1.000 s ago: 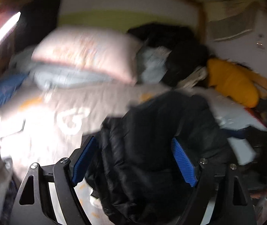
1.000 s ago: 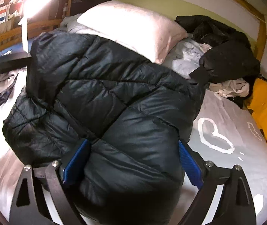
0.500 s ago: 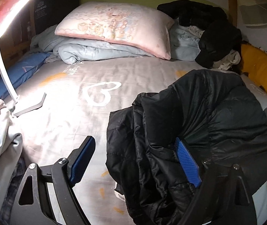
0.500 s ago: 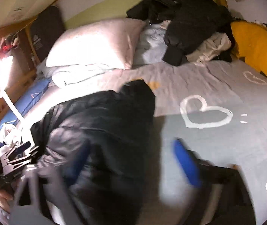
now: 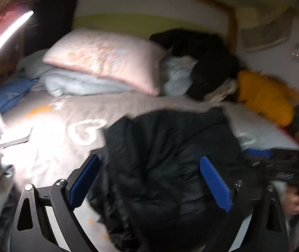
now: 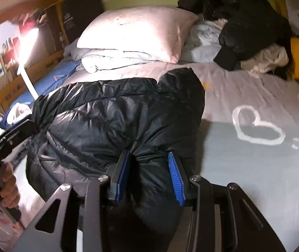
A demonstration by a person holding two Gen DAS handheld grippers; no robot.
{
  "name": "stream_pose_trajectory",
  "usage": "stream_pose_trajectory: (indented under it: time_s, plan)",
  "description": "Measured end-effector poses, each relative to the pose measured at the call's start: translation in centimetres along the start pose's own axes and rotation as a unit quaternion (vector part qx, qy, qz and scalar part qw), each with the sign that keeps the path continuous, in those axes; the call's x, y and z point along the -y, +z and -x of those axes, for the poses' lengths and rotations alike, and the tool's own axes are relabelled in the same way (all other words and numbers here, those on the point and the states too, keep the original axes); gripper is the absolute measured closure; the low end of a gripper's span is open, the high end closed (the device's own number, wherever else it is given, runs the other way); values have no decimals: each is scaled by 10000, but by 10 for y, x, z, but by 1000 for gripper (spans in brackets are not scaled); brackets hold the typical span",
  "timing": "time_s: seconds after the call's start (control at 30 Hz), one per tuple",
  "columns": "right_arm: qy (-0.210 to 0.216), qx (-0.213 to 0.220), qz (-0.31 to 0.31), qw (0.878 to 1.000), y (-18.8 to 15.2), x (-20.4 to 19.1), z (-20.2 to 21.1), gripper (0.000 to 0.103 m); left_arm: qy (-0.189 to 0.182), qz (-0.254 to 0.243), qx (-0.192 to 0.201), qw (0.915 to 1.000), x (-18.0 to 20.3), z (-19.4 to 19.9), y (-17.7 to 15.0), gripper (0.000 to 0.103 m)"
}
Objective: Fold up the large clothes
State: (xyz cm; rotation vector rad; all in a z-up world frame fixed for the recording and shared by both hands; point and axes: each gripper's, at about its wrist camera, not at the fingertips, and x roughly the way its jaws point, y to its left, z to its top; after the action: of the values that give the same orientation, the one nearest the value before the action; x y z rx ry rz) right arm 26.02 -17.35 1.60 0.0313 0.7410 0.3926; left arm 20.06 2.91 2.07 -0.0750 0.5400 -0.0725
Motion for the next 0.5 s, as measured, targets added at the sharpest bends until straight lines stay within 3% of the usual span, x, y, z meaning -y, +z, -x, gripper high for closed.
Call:
stream_pose_trajectory:
  time_s: [0.03, 0.1, 0.13, 0.27, 0.4, 0.5]
  plan:
    - [-18, 16, -26, 10000, 0, 0, 0, 55, 225, 106, -138, 9996, -4, -7, -2, 8]
    - [-159, 73, -104, 9998, 0, 1, 2, 28, 348, 537, -423, 9971, -20, -20, -6, 4]
    - [-264, 166, -181, 9994, 0, 3, 4, 10, 366, 854, -584, 9940, -30, -26, -9, 2]
    - [-231, 44, -523, 9984, 0, 11, 3, 6, -11, 1815, -1032, 9780, -58, -40, -19, 0]
    - [-97, -213, -981, 9949, -5, 31, -5, 2, -343, 2270, -1389, 9633, -63, -50, -34, 0]
    - [271, -516, -1227, 9907, -10, 40, -15, 2, -756, 2742, -1750, 9426, -68, -61, -44, 0]
